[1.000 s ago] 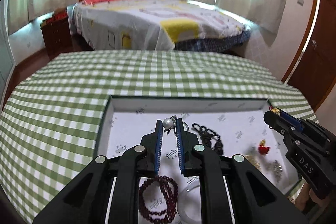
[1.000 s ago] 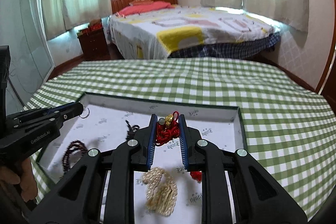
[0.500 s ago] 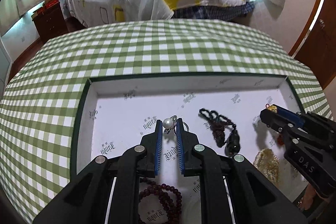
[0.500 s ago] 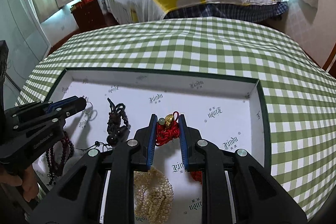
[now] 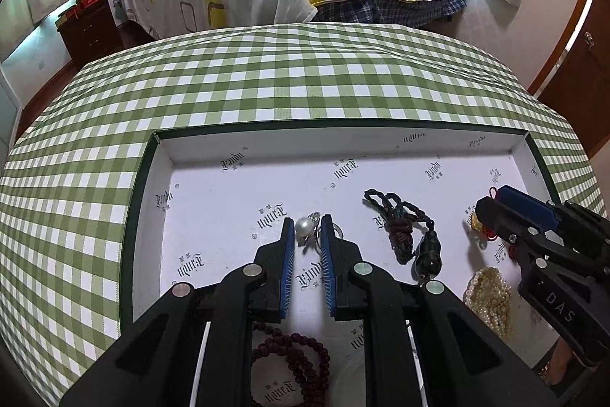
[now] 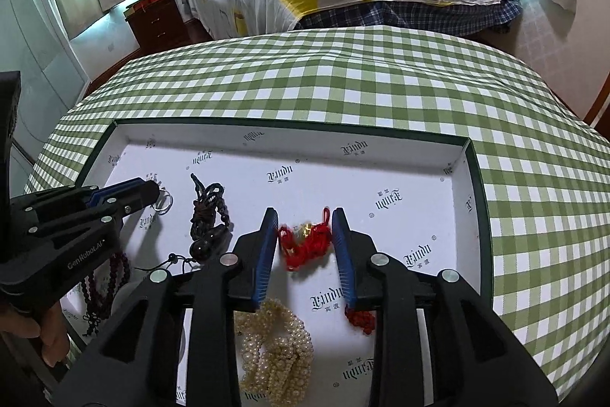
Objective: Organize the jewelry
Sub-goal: 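Carry the pearl ring with the left tool while the right tool carries the tassel into the tray, then open both tools inside the tray to release the ring and tassel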
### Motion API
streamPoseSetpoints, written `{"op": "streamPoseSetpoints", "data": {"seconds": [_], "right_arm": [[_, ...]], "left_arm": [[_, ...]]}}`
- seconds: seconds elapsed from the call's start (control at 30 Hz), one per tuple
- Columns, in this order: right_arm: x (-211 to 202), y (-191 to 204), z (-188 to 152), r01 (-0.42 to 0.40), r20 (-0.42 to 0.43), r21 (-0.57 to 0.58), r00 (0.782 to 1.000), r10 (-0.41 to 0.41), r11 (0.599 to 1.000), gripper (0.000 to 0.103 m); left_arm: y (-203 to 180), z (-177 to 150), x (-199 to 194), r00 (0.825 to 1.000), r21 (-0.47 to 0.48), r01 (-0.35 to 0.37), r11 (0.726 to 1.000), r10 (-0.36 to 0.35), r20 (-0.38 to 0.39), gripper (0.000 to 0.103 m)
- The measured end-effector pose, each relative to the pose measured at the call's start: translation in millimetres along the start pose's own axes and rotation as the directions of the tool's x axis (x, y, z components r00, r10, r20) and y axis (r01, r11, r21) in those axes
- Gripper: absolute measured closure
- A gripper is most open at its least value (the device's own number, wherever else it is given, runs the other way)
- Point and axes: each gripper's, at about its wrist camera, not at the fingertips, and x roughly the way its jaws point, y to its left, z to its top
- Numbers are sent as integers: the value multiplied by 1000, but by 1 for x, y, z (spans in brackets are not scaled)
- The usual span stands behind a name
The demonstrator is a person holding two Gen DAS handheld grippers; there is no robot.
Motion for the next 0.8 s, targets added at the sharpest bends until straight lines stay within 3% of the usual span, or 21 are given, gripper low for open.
{"op": "streamPoseSetpoints", "data": {"seconds": [0.17,0.3,0.5,0.67,0.8], "right_arm": [[-1,-1,0,1,7,5,1000,-1,1000,71],[-4,-1,-2,3,7,8,1000,-3,1000,64],[-10,-3,-3,4,33,17,999,-5,1000,54],[-18,-1,-5,10,74,7,997,-10,1000,42],[-28,-1,-5,25,110,5,994,-25,1000,41]], "left_arm": [[-2,0,1,1000,7,2,1000,-2,-3,86],[-5,0,-3,1000,19,-5,1000,5,16,64],[-10,-1,-9,999,47,-13,999,11,42,47],[-12,-3,-16,997,50,-4,999,0,73,36],[-13,-5,-24,995,45,-2,999,-2,95,32]]}}
